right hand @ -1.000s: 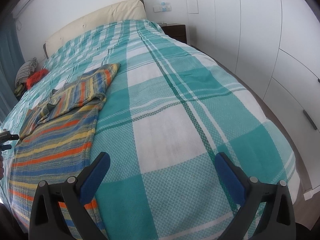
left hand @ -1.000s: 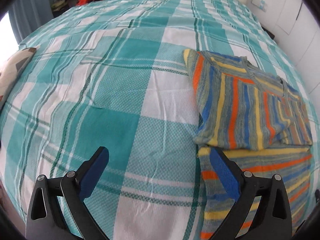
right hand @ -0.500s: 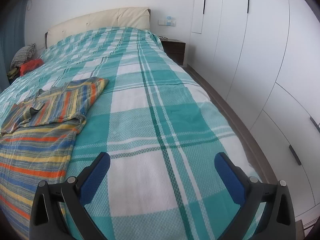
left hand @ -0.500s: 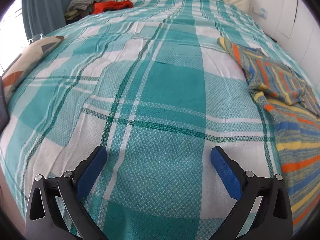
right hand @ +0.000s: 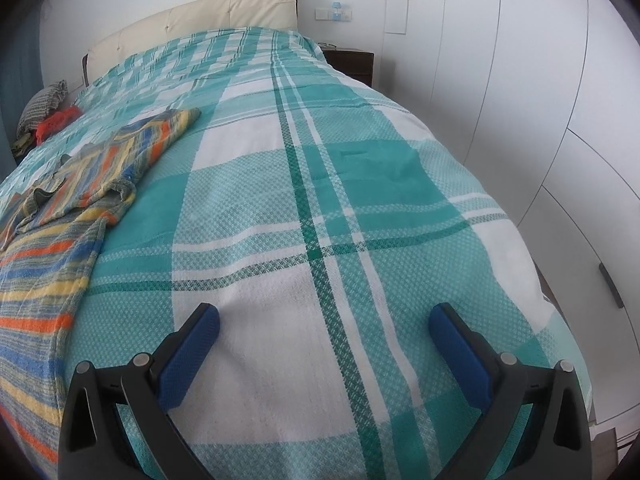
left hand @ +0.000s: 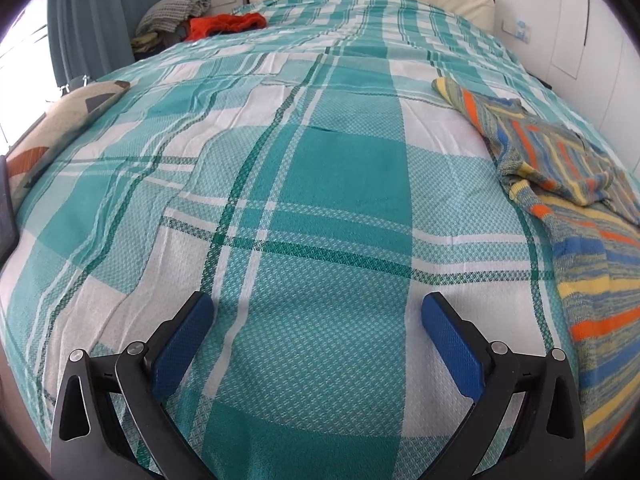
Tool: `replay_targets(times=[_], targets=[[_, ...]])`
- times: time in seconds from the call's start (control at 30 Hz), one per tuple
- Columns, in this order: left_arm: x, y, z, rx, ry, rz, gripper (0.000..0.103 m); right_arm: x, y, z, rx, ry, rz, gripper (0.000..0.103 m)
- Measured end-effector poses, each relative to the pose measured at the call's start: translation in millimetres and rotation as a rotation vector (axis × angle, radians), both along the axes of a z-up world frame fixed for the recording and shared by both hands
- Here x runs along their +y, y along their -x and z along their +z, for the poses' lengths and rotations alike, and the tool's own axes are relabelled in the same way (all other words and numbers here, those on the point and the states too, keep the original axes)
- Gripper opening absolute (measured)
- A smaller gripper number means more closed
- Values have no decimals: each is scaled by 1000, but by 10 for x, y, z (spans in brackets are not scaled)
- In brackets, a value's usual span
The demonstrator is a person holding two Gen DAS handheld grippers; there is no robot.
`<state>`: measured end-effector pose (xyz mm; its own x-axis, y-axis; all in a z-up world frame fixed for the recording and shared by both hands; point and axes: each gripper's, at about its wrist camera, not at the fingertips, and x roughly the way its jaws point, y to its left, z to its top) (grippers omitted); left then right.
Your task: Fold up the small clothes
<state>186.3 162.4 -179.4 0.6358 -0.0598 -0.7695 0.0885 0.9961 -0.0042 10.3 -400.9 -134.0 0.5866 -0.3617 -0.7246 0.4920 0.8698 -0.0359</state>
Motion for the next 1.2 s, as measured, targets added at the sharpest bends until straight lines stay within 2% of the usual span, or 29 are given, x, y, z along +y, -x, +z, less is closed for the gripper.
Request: replay_targets(times=[1.2], targets=[[-1,3,-2,-5,2,0,103,3,-5,-13,-6,-17,2,103]])
